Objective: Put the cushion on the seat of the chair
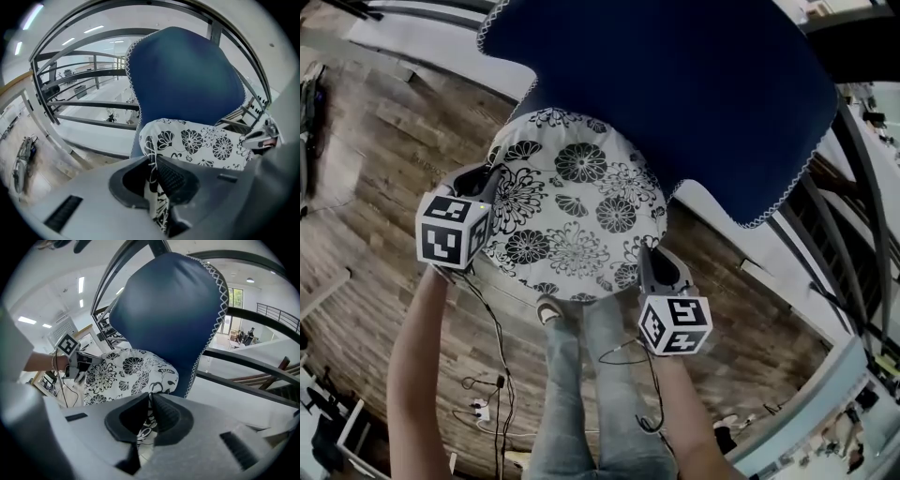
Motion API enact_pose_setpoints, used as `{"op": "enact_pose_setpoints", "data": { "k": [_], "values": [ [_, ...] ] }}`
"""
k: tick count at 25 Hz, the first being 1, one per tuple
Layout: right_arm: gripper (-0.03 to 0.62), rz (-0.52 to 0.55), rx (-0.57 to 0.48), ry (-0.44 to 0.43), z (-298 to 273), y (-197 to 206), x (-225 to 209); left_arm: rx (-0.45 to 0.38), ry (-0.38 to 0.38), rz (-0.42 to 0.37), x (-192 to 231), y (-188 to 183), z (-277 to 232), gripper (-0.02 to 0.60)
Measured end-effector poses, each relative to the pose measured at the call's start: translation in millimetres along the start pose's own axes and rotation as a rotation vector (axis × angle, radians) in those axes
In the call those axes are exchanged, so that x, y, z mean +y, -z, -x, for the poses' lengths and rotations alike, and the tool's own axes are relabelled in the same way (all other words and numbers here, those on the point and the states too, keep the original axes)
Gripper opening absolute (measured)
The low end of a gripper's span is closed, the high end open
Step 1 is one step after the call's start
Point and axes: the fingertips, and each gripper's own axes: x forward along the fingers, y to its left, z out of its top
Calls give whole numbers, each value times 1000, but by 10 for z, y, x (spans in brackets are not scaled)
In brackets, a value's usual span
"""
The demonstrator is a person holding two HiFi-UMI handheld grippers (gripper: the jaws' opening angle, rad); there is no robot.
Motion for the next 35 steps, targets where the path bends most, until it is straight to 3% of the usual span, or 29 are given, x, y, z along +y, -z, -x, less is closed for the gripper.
{"op": "enact_pose_setpoints", "data": {
  "k": [9, 21, 35],
  "values": [
    [21, -60, 59, -6, -142, 217, -131, 61, -31, 38, 82, 118, -166, 32],
    [23, -59, 113, -1, -308, 408, -251, 111, -75, 68, 151, 198, -342, 34],
    [32, -87, 120, 57, -403, 517, -339, 156, -121, 40, 237, 302, -507, 55]
  ]
}}
